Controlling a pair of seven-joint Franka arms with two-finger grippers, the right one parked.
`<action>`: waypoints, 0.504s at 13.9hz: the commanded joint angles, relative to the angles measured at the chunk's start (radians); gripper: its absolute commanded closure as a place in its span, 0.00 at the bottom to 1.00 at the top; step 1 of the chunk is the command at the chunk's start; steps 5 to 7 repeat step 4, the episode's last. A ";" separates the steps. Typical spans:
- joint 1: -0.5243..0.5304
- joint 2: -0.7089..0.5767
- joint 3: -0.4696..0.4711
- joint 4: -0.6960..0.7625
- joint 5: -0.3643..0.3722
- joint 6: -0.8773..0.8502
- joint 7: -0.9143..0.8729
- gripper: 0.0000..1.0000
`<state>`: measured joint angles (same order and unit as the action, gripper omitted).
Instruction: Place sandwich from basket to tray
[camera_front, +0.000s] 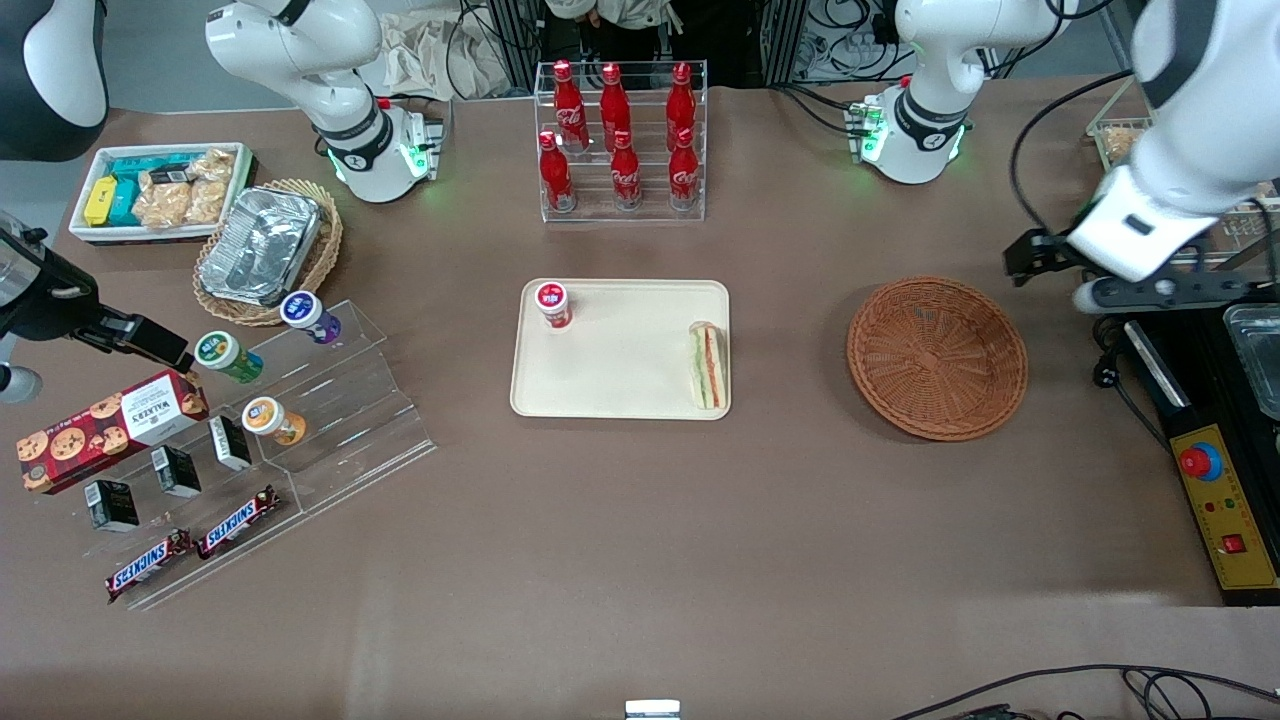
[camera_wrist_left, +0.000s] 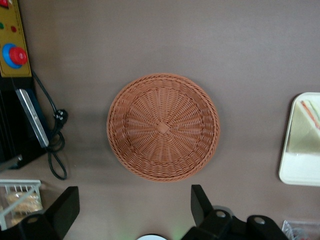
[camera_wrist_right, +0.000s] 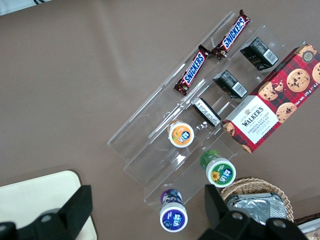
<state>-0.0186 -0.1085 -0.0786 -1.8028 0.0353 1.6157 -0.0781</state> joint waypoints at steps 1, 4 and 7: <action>-0.021 0.012 0.123 0.106 -0.078 -0.092 0.115 0.01; -0.067 0.027 0.183 0.152 -0.080 -0.129 0.121 0.01; -0.067 0.027 0.183 0.152 -0.080 -0.129 0.121 0.01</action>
